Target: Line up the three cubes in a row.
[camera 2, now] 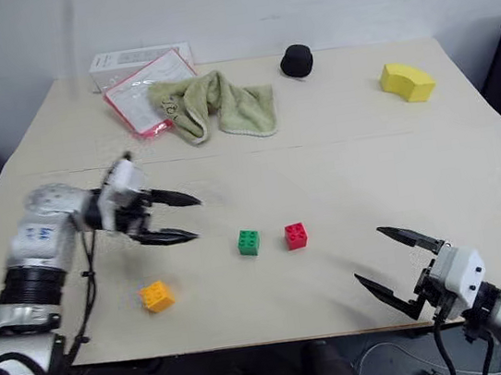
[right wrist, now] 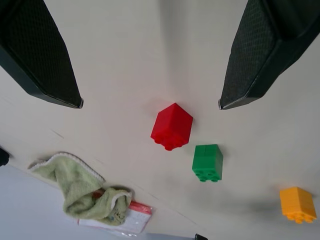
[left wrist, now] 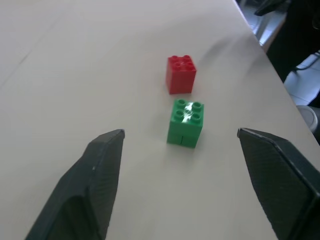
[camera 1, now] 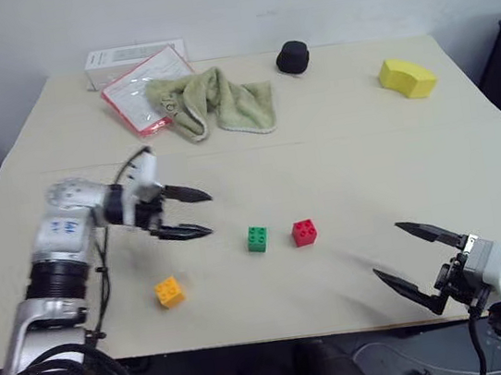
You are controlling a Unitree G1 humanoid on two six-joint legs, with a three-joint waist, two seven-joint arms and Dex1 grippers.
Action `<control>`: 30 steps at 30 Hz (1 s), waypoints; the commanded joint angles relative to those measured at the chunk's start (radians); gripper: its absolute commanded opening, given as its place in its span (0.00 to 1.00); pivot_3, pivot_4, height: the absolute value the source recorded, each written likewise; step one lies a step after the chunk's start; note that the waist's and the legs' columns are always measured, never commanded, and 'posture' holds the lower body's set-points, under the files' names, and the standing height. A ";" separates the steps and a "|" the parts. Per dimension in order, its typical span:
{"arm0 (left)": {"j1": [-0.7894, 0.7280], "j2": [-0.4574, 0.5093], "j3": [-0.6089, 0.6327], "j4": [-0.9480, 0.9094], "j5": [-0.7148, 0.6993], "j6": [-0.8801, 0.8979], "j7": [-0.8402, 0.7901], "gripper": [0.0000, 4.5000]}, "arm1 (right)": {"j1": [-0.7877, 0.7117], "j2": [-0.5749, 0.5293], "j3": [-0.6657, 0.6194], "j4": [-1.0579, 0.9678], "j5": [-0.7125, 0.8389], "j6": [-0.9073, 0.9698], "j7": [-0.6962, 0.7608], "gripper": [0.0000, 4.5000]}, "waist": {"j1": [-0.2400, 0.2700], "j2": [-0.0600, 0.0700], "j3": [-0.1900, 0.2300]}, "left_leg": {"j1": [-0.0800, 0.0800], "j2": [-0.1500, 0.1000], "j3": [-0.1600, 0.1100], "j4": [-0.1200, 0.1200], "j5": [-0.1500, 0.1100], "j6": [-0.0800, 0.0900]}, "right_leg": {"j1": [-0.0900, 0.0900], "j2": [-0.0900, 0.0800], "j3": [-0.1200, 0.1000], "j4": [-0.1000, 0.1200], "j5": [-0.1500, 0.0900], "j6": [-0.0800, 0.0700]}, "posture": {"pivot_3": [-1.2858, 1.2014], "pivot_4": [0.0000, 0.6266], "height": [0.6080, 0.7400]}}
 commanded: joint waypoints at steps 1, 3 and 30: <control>0.090 0.077 0.108 0.111 -0.007 -0.149 -0.028 0.99 | -0.039 0.013 0.050 -0.023 0.037 0.007 0.019 1.00 | 0.001 0.000 0.000 | 0.001 0.000 0.000 0.000 0.000 0.000 | 0.000 0.000 0.000 0.000 0.000 0.000 | 0.52 0.24 1.00; 0.179 0.136 0.142 0.160 0.004 -0.270 -0.073 0.99 | -0.057 0.020 0.096 -0.033 0.036 0.010 0.033 1.00 | -0.016 0.000 0.000 | 0.001 0.000 0.001 0.000 0.000 0.000 | 0.000 -0.001 0.001 0.000 0.000 0.000 | 0.52 0.24 1.00; 0.876 0.140 0.287 -0.457 -0.220 -0.176 0.149 0.99 | -0.116 0.043 0.206 -0.002 -0.022 -0.007 0.012 1.00 | -0.015 0.003 0.005 | 0.004 0.002 -0.001 -0.002 -0.004 0.002 | 0.001 -0.003 -0.002 0.006 -0.004 -0.005 | 0.52 0.24 1.00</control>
